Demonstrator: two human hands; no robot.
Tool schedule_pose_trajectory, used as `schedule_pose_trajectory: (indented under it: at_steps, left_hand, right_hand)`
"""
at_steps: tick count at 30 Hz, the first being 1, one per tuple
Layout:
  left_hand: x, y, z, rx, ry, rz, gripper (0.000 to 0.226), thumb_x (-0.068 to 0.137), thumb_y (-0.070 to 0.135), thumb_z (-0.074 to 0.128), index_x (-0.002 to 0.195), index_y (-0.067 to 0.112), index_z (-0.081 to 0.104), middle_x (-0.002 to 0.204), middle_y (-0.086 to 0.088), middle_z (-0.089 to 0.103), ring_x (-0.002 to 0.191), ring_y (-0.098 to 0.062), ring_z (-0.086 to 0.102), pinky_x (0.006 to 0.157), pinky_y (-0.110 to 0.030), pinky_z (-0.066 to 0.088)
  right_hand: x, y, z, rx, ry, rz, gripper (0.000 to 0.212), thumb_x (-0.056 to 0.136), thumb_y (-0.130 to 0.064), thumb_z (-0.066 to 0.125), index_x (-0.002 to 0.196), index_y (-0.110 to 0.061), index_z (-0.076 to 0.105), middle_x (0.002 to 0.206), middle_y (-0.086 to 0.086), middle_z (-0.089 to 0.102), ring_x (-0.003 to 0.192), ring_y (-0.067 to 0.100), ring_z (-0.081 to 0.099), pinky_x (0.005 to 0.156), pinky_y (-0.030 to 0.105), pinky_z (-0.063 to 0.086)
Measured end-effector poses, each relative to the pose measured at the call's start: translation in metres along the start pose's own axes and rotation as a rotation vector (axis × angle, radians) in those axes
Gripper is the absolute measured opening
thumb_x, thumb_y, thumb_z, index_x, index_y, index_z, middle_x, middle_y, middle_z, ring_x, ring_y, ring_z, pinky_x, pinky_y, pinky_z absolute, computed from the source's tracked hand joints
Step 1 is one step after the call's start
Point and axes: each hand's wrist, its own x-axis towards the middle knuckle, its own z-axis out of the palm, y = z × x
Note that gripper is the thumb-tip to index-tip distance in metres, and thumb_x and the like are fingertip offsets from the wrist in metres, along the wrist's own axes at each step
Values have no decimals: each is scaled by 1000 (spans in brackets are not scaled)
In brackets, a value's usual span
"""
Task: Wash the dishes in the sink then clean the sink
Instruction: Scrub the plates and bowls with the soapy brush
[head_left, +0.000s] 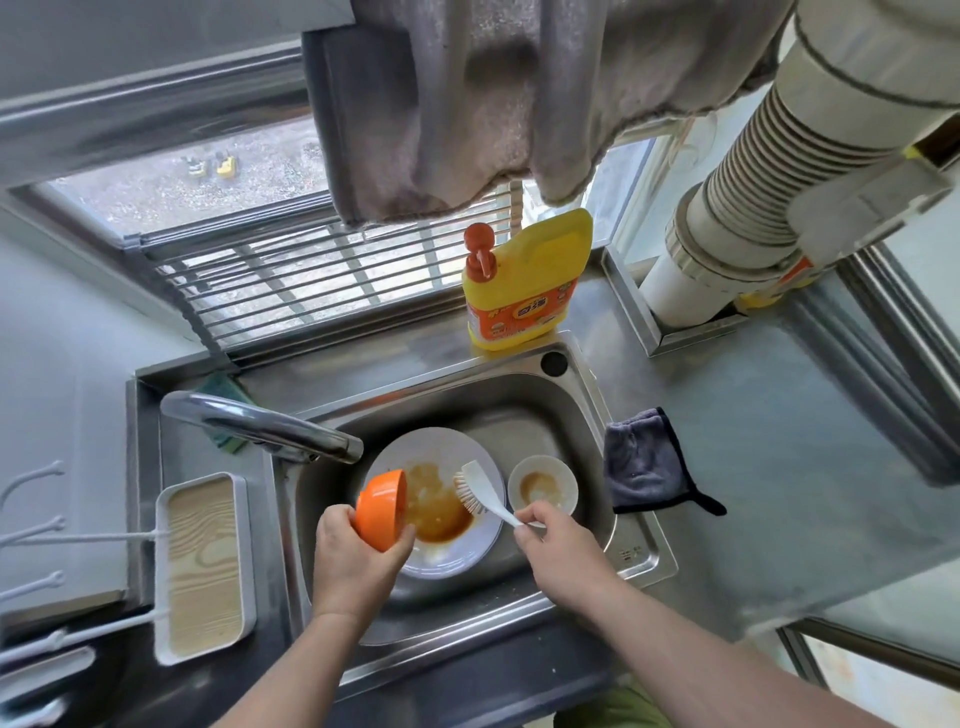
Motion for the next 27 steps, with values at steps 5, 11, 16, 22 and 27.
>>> schedule_pose_trajectory:
  at_steps: [5, 11, 16, 22, 27]
  left_hand:
    - [8, 21, 20, -252, -136, -198, 41, 90, 48, 75, 116, 28, 51, 105, 0, 65, 96, -25, 65, 83, -40, 51]
    - [19, 61, 101, -135, -468, -184, 37, 85, 40, 56, 122, 34, 55, 102, 1, 70, 91, -26, 70, 87, -48, 62]
    - [20, 86, 143, 37, -482, -121, 44, 90, 24, 64, 133, 26, 62, 117, -7, 74, 108, -30, 69, 92, -37, 58]
    - [41, 80, 133, 124, -529, 35, 42, 95, 47, 70, 127, 20, 66, 111, -2, 76, 98, -23, 71, 85, -32, 56]
    - [78, 43, 62, 262, -231, 84, 35, 103, 32, 56, 138, 29, 60, 136, -4, 57, 112, -23, 57, 97, -38, 52]
  right_hand:
    - [-6, 8, -8, 53, 75, 5, 10, 99, -33, 58, 101, -42, 60, 85, -6, 68, 71, 13, 63, 63, 28, 46]
    - [-12, 32, -42, 58, 222, 29, 22, 95, -24, 55, 104, -43, 62, 66, -12, 63, 68, 12, 60, 64, 32, 45]
    - [-6, 49, -55, 93, 219, 26, 26, 93, -23, 57, 107, -45, 63, 68, -7, 67, 64, 9, 59, 65, 32, 46]
    - [3, 57, -50, 200, 169, 27, 28, 96, -14, 56, 111, -35, 67, 61, -4, 61, 57, 8, 52, 60, 31, 42]
    - [7, 41, -37, 317, -14, 12, 27, 106, -10, 48, 117, -27, 65, 62, 3, 54, 53, 11, 43, 49, 25, 36]
